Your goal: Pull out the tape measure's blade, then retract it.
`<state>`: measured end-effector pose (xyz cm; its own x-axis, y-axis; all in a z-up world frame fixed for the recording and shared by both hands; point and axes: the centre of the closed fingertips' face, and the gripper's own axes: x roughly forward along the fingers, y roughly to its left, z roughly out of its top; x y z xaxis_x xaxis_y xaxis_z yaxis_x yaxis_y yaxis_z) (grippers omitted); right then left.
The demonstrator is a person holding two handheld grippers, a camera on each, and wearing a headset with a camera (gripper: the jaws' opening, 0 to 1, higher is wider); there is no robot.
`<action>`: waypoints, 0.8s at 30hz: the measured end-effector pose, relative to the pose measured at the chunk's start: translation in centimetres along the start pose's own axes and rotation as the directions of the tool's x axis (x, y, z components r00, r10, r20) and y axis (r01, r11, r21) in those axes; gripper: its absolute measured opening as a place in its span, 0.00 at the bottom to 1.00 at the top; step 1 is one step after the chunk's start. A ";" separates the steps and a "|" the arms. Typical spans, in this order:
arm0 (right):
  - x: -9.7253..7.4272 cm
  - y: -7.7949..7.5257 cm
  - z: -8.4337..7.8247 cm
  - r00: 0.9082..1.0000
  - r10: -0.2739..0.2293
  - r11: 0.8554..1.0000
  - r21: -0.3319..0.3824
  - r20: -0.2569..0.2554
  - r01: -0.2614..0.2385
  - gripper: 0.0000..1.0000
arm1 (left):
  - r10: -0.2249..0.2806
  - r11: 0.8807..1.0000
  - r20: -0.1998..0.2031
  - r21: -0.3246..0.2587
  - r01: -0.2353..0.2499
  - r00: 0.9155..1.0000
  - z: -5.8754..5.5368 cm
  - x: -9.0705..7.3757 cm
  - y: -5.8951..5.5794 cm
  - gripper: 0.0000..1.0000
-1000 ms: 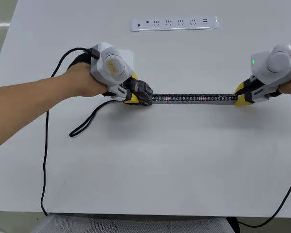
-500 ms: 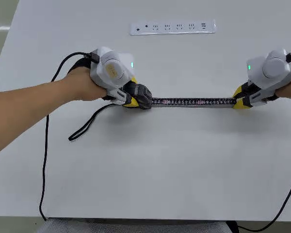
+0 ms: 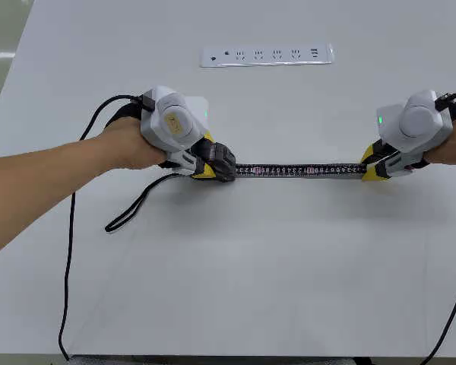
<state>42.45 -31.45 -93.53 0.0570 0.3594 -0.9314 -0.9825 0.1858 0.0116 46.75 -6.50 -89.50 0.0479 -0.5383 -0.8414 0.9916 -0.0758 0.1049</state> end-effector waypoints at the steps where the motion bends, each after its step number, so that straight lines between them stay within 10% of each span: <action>1: 0.0 0.0 0.0 1.000 0.000 1.000 0.000 0.000 0.000 0.15 | 0.000 1.000 0.000 0.000 0.000 1.000 0.0 0.0 0.0 0.32; 24: 0.1 0.3 0.4 1.000 -0.013 1.000 0.022 0.008 0.013 0.19 | 0.024 0.999 0.001 -0.026 -0.024 1.000 -0.2 0.0 0.1 0.36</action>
<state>42.23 -30.99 -93.43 0.0710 0.3642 -0.9286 -0.9776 0.2102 0.0077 46.85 -6.36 -89.62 0.0720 -0.5408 -0.8381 0.9930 -0.0405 0.1114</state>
